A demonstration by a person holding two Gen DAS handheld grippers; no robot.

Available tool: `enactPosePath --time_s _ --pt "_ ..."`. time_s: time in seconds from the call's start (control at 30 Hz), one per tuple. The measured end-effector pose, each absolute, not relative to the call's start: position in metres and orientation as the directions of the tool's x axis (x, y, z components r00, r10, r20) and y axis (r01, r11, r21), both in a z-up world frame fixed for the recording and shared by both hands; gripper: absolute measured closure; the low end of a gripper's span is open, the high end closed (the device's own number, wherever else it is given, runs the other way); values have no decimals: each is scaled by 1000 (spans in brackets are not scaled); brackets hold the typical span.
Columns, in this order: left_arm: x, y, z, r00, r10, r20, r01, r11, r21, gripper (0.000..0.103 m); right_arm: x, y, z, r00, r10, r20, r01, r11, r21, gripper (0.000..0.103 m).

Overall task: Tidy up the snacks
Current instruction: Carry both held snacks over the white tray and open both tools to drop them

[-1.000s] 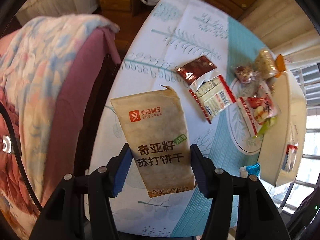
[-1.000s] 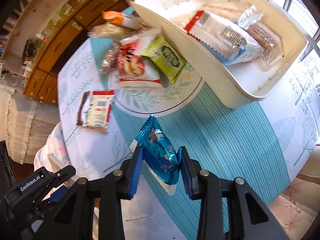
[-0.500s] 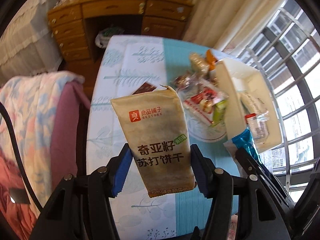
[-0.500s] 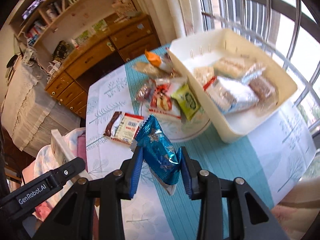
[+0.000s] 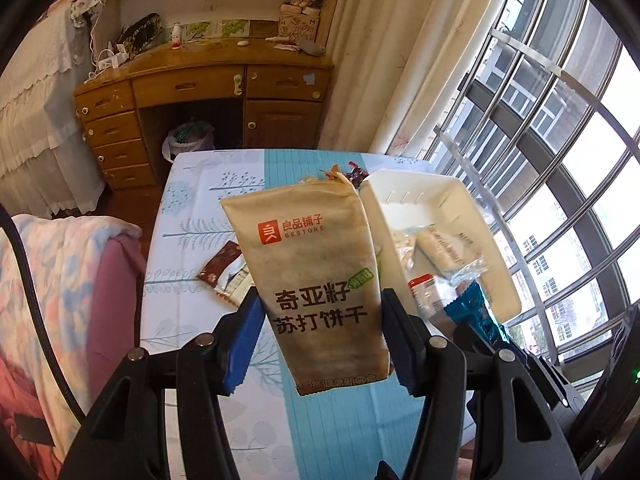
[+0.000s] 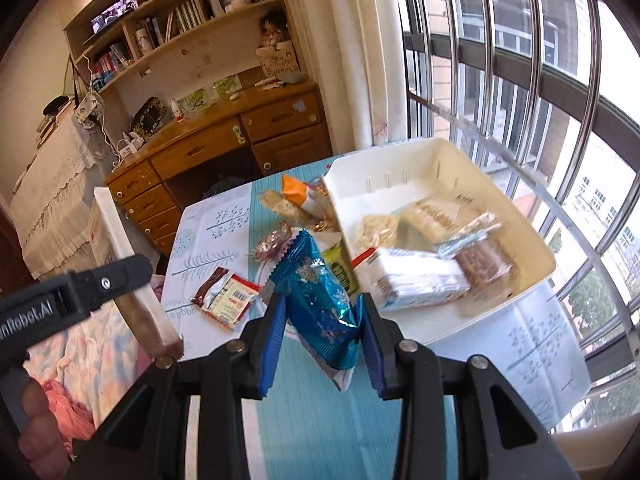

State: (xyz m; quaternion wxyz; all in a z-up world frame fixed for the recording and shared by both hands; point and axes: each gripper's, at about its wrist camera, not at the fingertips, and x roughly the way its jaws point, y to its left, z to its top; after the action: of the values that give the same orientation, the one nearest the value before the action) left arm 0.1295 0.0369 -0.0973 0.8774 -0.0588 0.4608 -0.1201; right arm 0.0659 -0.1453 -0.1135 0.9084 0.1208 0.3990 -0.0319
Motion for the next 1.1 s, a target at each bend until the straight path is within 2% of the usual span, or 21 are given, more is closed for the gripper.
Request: enactPosePath --time_s 0.47,0.87,1.03,1.1 --pt "148 -67 -71 561 -295 -774 153 955 -253 46 83 -243 -110 682 49 -730 97 983 157 67" --pt "171 -152 -70 547 -331 -769 179 943 -279 46 113 -312 -122 658 70 -749 21 994 111 66" --pt "190 -175 -81 511 -328 -795 157 945 -288 46 123 -327 -129 635 89 -767 -8 994 109 65" --pt "195 -181 -85 497 -319 -807 142 947 -286 41 125 -331 -131 627 107 -771 -27 993 115 64"
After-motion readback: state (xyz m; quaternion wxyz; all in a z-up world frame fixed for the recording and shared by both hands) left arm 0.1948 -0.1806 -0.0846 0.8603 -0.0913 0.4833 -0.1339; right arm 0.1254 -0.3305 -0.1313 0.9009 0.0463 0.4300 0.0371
